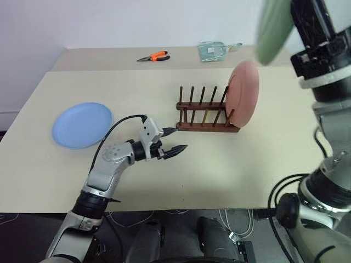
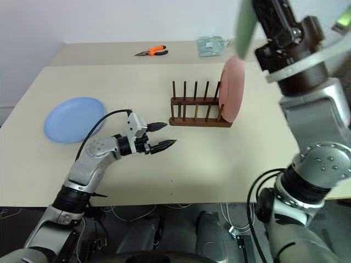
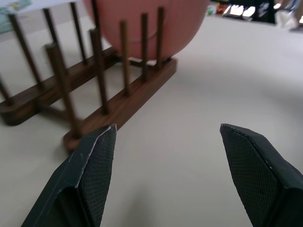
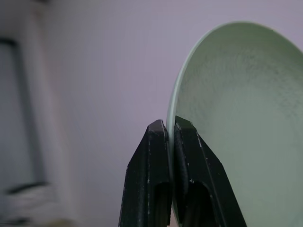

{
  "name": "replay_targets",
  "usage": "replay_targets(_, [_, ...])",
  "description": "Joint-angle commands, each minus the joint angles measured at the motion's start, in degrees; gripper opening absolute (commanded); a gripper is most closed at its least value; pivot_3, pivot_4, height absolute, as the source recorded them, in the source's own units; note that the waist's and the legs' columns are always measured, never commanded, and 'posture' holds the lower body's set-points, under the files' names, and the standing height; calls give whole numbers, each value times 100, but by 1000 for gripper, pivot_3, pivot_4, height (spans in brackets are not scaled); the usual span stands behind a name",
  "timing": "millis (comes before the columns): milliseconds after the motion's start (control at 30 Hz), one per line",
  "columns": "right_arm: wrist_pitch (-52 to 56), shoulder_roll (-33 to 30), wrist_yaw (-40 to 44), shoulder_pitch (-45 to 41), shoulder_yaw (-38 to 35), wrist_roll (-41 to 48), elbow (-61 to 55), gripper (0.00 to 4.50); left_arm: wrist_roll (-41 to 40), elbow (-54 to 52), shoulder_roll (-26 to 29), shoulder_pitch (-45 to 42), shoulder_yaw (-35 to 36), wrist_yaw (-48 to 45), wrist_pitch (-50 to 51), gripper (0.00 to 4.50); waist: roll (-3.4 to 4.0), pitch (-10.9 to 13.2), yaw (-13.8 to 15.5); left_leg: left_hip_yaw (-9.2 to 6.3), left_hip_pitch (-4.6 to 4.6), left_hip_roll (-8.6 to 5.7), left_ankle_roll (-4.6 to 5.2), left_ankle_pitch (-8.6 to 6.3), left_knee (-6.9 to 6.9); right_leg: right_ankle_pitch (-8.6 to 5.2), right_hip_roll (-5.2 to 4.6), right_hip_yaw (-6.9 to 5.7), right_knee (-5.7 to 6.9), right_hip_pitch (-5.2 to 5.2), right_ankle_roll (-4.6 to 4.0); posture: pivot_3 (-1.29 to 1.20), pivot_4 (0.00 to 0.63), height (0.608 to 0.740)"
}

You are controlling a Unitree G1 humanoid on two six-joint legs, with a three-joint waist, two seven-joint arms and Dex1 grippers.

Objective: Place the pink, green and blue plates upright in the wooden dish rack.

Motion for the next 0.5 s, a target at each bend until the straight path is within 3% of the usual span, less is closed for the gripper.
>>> replay_targets(33, [31, 256, -584, -24, 482, 237, 414, 31, 0, 30, 74, 64, 262, -48, -329, 3609, 0, 0, -7, 0, -1, -1, 0, 0, 0, 0, 0, 1, 1, -3, 0, 0, 150, 740])
replay_targets(500, [321, 180, -106, 417, 1015, -329, 1711, 31, -84, -450, 70, 368, 418, 112, -106, 3609, 1, 1, -35, 17, -4, -7, 0, 1, -1, 2, 1, 1, 7, -9, 4, 0, 150, 740])
